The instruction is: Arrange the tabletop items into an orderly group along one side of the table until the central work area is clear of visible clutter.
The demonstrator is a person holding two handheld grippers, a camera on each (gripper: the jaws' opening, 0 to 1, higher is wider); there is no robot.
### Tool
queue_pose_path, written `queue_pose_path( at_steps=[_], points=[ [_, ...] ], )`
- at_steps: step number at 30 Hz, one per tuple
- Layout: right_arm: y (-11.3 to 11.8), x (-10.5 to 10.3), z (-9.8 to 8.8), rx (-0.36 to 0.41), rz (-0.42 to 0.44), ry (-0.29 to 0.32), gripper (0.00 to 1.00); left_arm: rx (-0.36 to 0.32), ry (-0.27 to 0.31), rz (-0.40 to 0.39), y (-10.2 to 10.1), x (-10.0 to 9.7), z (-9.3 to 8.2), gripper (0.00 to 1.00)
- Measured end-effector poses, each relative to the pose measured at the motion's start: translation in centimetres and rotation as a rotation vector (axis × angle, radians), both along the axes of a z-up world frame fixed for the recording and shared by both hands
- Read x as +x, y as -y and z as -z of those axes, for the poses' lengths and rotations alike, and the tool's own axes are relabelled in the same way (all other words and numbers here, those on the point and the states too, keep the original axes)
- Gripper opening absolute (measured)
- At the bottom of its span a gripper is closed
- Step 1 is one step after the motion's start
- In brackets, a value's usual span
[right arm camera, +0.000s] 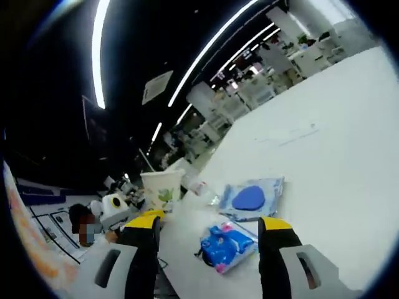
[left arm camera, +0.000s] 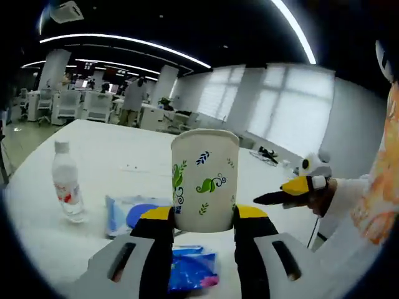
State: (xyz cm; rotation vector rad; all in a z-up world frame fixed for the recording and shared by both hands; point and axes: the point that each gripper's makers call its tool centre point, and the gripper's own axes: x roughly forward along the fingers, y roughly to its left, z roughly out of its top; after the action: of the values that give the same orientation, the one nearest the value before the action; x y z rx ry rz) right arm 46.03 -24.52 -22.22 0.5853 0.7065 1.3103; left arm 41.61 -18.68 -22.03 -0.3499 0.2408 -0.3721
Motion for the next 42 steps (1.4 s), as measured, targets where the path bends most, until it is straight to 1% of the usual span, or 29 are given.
queue_pose_path(
  at_steps=[3,4,6,9,11,13,14,15,17,18,19,20,22,23,24,26,27,28,29,30,31,32,33,35,36,37,39,40,42],
  points=[
    [-0.8,-0.4,-1.9,0.073,-0.037,0.006,0.64,0.017,0.030,0.093,2.4,0.3,-0.8,0.36],
    [-1.1,-0.6,-2.9,0.107,-0.057,0.044,0.63,0.012,0.044,0.135,3.3,0.3,-1.1,0.36],
    [-1.2,-1.3,-4.3,0.151,-0.088,0.083,0.61,0.003,0.068,0.170,4.4,0.5,-1.7,0.36],
    [-1.0,-2.5,-4.7,0.152,-0.140,0.134,0.60,-0.016,0.086,0.218,5.7,0.4,-2.4,0.36],
    [-1.1,-3.0,-4.8,0.148,-0.162,0.163,0.57,0.000,0.102,0.300,7.3,0.0,-2.9,0.36],
    [-1.0,-3.8,-4.9,0.160,-0.209,0.186,0.45,0.009,0.092,0.339,8.2,-0.2,-2.9,0.36],
    [-1.0,-4.0,-5.1,0.167,-0.212,0.174,0.45,0.015,0.086,0.343,8.1,-0.2,-2.7,0.36],
    [-0.9,-3.8,-4.9,0.152,-0.200,0.205,0.43,0.007,0.087,0.332,7.9,0.0,-2.8,0.36],
    [-0.9,-3.8,-4.9,0.141,-0.205,0.200,0.42,0.028,0.085,0.333,7.8,-0.1,-2.7,0.37],
    [-0.9,-3.7,-4.8,0.126,-0.199,0.224,0.42,0.057,0.078,0.322,7.5,-0.1,-2.4,0.37],
    [-0.9,-3.3,-4.6,0.109,-0.185,0.266,0.42,0.099,0.071,0.316,7.2,-0.1,-2.1,0.37],
    [-0.9,-3.2,-4.5,0.092,-0.180,0.298,0.42,0.132,0.059,0.312,7.0,-0.3,-1.9,0.43],
    [-0.7,-2.7,-4.0,0.026,-0.170,0.380,0.42,0.191,0.045,0.280,6.1,-0.4,-2.1,0.59],
    [-0.6,-2.3,-3.5,-0.024,-0.159,0.441,0.42,0.200,0.053,0.262,5.7,-0.4,-2.6,0.64],
    [-0.5,-2.2,-3.2,-0.053,-0.160,0.478,0.42,0.191,0.071,0.252,5.3,-0.7,-3.6,0.62],
    [-0.3,-2.2,-2.3,-0.116,-0.179,0.555,0.42,0.188,0.111,0.247,4.7,-1.2,-5.6,0.45],
    [-0.3,-2.4,-1.7,-0.150,-0.193,0.587,0.42,0.201,0.121,0.250,4.7,-1.3,-6.3,0.39],
    [-0.3,-2.6,-1.3,-0.169,-0.206,0.609,0.42,0.268,0.122,0.273,4.8,-1.5,-6.8,0.36],
    [-0.3,-2.8,-0.9,-0.187,-0.220,0.628,0.42,0.295,0.116,0.283,4.9,-1.5,-6.8,0.38],
    [-0.4,-3.0,-0.5,-0.209,-0.235,0.662,0.42,0.373,0.096,0.308,5.3,-1.5,-6.8,0.42],
    [-0.5,-3.1,-0.5,-0.214,-0.235,0.679,0.42,0.413,0.095,0.335,6.0,-1.3,-7.2,0.46],
    [-0.8,-3.4,-0.5,-0.207,-0.233,0.672,0.42,0.419,0.104,0.361,6.7,-1.2,-7.6,0.47],
    [-0.8,-3.4,-0.5,-0.204,-0.231,0.665,0.43,0.434,0.104,0.408,7.8,-1.2,-7.8,0.43],
    [-0.8,-3.1,-0.7,-0.204,-0.223,0.674,0.43,0.471,0.090,0.468,9.0,-1.0,-7.4,0.28],
    [-0.8,-3.1,-0.8,-0.209,-0.221,0.690,0.43,0.476,0.086,0.483,9.4,-0.9,-7.2,0.22],
    [-0.7,-2.8,-1.0,-0.220,-0.213,0.725,0.43,0.430,0.122,0.465,9.6,-0.5,-7.7,0.18],
    [-0.5,-2.6,-1.2,-0.226,-0.201,0.744,0.43,0.328,0.071,0.401,9.1,-0.1,-7.7,0.10],
    [-0.4,-2.5,-1.2,-0.237,-0.199,0.757,0.43,0.321,0.019,0.391,8.9,-0.2,-7.1,0.09],
    [-0.1,-2.4,-1.2,-0.248,-0.193,0.774,0.43,0.361,0.040,0.421,9.3,-0.6,-6.9,0.11]
  ],
)
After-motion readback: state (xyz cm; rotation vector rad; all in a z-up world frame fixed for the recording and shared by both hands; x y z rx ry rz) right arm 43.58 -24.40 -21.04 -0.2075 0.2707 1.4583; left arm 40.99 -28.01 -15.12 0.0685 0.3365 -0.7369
